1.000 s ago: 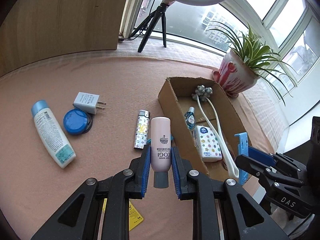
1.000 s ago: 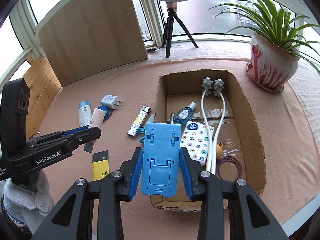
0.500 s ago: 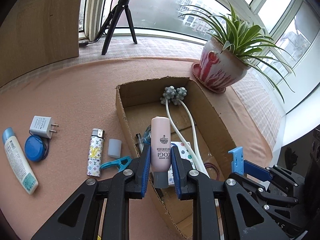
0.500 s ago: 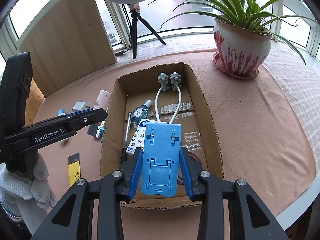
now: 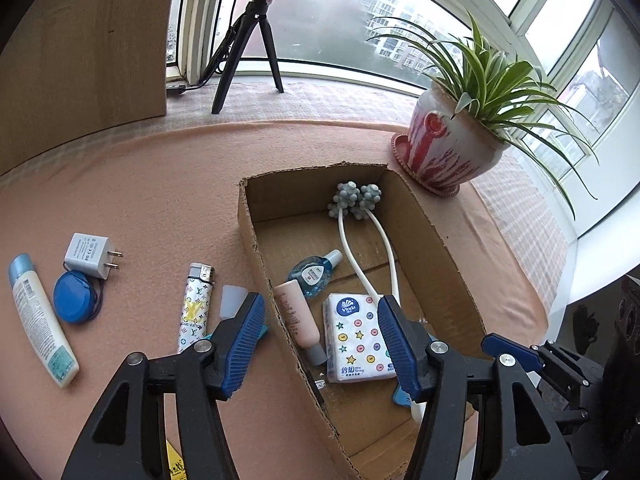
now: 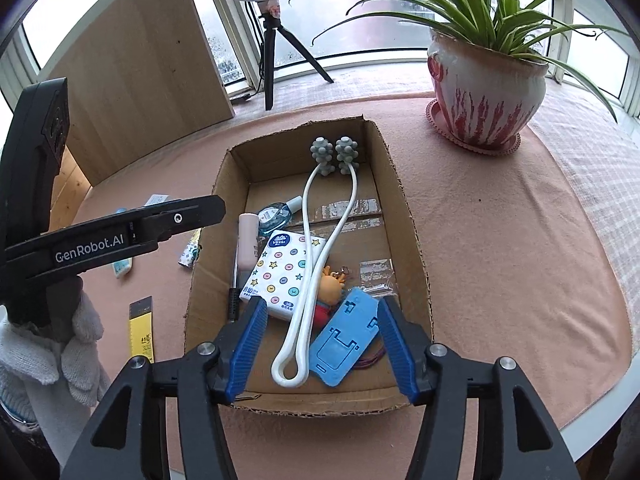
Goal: Organize objects
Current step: 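Lower the bottle and stand into the box and open both grippers, then move the right tool toward the yellow ruler card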
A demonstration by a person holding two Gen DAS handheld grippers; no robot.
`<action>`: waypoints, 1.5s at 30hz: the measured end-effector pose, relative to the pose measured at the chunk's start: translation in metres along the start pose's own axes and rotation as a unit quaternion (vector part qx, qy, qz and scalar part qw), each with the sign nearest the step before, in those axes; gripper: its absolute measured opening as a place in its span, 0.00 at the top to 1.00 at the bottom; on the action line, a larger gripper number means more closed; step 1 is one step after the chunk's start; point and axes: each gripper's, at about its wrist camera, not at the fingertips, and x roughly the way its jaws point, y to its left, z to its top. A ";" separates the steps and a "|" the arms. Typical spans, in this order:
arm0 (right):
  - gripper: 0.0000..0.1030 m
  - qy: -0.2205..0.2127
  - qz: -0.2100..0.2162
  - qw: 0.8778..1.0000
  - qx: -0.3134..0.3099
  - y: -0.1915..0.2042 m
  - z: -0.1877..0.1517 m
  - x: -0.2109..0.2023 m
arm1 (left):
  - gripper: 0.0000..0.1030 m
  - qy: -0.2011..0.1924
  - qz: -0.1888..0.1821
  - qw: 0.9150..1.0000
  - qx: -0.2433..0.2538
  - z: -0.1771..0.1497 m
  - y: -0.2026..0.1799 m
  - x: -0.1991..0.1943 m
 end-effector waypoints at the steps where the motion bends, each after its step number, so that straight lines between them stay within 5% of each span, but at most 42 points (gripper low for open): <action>1: 0.48 0.001 0.003 1.000 0.004 -0.001 0.001 0.001 | 0.39 -0.001 0.002 1.000 -0.003 0.000 0.003 -0.002; 14: 0.47 0.003 0.035 0.999 -0.016 0.034 0.005 0.003 | 0.39 -0.011 0.035 0.998 -0.060 -0.020 0.075 -0.044; 27: 0.47 0.016 0.071 0.995 -0.064 0.113 -0.002 0.009 | 0.38 -0.002 0.068 0.989 -0.128 -0.072 0.171 -0.091; 37: 0.47 0.077 0.095 0.986 -0.114 0.189 -0.028 0.047 | 0.38 0.001 0.073 0.984 -0.160 -0.110 0.224 -0.121; 45: 0.47 0.138 0.072 0.979 -0.132 0.220 -0.048 0.095 | 0.38 -0.003 0.073 0.982 -0.175 -0.127 0.253 -0.139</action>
